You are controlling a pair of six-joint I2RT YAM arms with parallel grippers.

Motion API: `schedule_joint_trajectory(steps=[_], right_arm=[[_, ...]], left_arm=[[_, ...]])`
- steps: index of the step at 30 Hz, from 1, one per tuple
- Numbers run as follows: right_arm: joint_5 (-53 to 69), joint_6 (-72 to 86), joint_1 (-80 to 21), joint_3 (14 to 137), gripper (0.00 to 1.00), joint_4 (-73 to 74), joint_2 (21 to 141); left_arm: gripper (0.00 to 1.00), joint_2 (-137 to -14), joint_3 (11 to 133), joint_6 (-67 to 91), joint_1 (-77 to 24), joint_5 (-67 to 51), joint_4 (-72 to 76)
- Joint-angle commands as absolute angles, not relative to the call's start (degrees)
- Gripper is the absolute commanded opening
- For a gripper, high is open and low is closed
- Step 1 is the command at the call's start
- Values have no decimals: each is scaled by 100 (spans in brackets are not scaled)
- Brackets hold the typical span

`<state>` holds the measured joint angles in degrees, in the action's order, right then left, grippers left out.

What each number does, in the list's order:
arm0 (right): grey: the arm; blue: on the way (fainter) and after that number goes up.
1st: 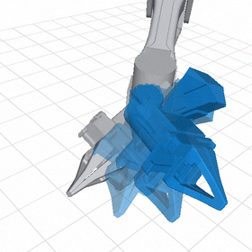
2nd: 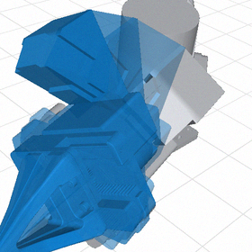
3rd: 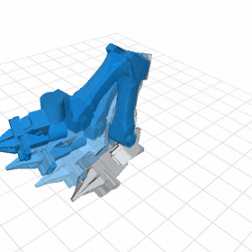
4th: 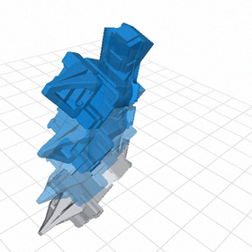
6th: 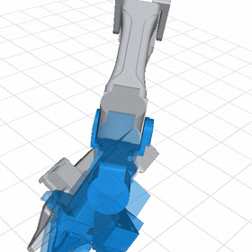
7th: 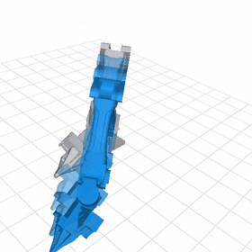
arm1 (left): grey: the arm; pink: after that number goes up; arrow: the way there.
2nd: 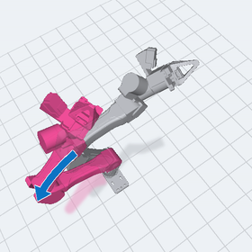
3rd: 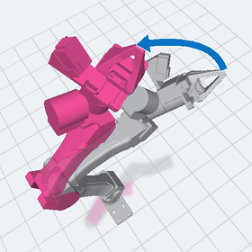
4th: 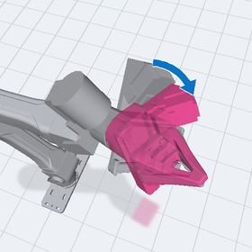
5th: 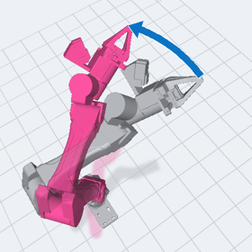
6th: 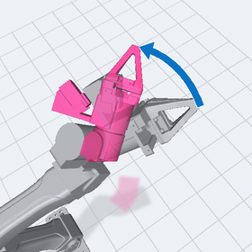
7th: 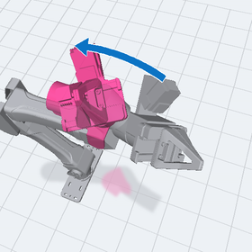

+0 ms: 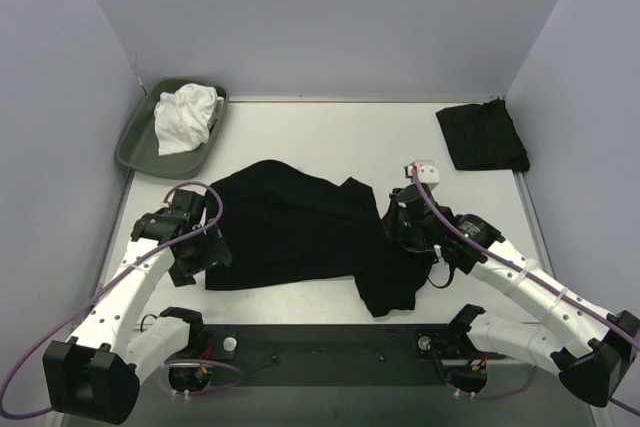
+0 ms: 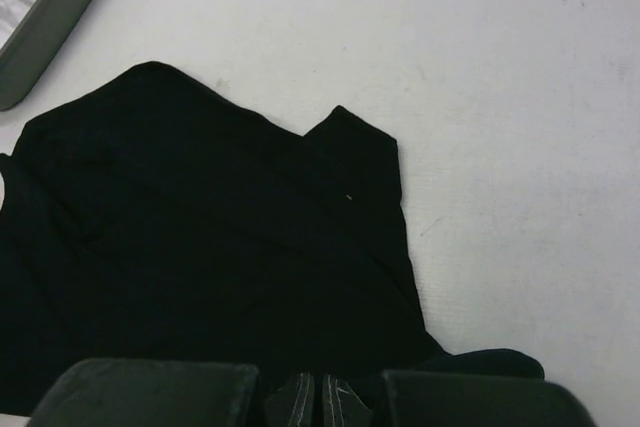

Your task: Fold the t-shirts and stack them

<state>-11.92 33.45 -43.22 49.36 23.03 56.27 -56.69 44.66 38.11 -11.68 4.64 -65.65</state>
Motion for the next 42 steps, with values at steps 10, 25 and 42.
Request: schedule_joint_trajectory(steps=[10, 25, 42], right_arm=[[-861, 3305, -4377, 4632, 0, 1934, 5028], [-879, 3182, -4377, 4500, 0, 2039, 4948], [-949, 3252, -4368, 4412, 0, 2153, 4913]], left_arm=[[86, -5775, 3771, 5728, -1248, 746, -5916], [84, -6143, 3121, 6091, -774, 1063, -5036], [16, -6241, 2760, 5924, -440, 1055, -4474]])
